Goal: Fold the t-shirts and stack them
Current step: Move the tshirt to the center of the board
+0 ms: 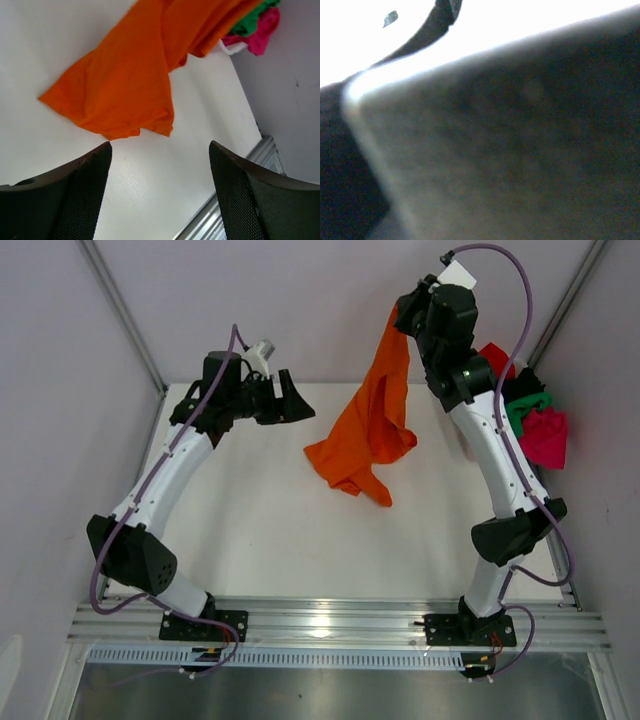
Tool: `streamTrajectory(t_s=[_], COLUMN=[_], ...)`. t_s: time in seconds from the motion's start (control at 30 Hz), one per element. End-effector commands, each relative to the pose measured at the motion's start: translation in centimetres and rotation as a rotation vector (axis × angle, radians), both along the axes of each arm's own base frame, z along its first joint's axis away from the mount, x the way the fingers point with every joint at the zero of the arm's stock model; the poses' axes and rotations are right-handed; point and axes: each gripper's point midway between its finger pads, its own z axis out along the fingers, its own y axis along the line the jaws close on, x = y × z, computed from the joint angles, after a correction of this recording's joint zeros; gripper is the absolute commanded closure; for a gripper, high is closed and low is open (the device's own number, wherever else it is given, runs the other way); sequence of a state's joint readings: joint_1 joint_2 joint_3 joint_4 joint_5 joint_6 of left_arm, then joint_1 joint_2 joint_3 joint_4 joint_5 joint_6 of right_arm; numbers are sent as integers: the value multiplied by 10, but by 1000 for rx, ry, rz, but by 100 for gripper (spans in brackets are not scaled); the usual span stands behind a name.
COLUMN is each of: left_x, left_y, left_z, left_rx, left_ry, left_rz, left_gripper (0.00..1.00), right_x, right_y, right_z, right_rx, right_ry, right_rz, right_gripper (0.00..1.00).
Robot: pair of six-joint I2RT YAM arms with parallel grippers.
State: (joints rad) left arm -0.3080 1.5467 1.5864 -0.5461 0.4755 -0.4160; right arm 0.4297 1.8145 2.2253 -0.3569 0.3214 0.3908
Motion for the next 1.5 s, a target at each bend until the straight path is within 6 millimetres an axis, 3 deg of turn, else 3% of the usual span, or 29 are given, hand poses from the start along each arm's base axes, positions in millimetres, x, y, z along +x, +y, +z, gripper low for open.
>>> streamTrajectory(t_s=[0.0,0.03,0.07,0.1,0.13,0.17,0.23,0.27,0.37,0.5,0.63,0.83,1.0,1.27,1.33,1.47], left_x=[-20,-23,-12,-7,-10,-2,-5,-3,-3,-14,-28,-54,-53,-32,-28,-35], left_y=[-28,-31,-30,-30,-28,-27,-28,-30,-40,-63,-95,-135,-140,-151,-155,-181], left_z=[32,18,-7,-18,-41,-76,-105,-129,-154,-170,-170,-154,-166,-213,-212,-191], left_rx=[-74,-50,-3,25,71,127,181,206,246,326,349,375,381,441,442,368], left_ry=[-106,-60,-12,21,103,191,292,351,401,415,413,354,380,422,414,374], left_rz=[-195,-203,-181,-166,-154,-132,-134,-135,-144,-188,-260,-357,-355,-330,-321,-346], left_gripper=[20,20,21,22,22,23,25,25,25,25,25,24,24,24,24,24], right_x=[-4,-4,-4,-4,-5,-5,-7,-7,-11,-10,-6,1,3,-2,-3,-7], right_y=[2,3,5,7,8,9,7,6,3,2,5,13,16,17,16,14], right_z=[21,21,19,16,15,12,10,9,5,0,-7,-23,-33,-40,-43,-49], right_rx=[-6,-5,-6,-10,-11,-14,-22,-21,-24,-27,-21,-23,-17,-30,-35,-42], right_ry=[-48,-47,-42,-33,-28,-23,-16,-17,-9,4,16,51,68,71,75,86], right_rz=[-3,0,3,5,5,4,-6,-10,-18,-25,-22,-12,-1,11,10,5], right_gripper=[100,100,100,100,100,100,100,100,100,100,100,100,100,100,100,100])
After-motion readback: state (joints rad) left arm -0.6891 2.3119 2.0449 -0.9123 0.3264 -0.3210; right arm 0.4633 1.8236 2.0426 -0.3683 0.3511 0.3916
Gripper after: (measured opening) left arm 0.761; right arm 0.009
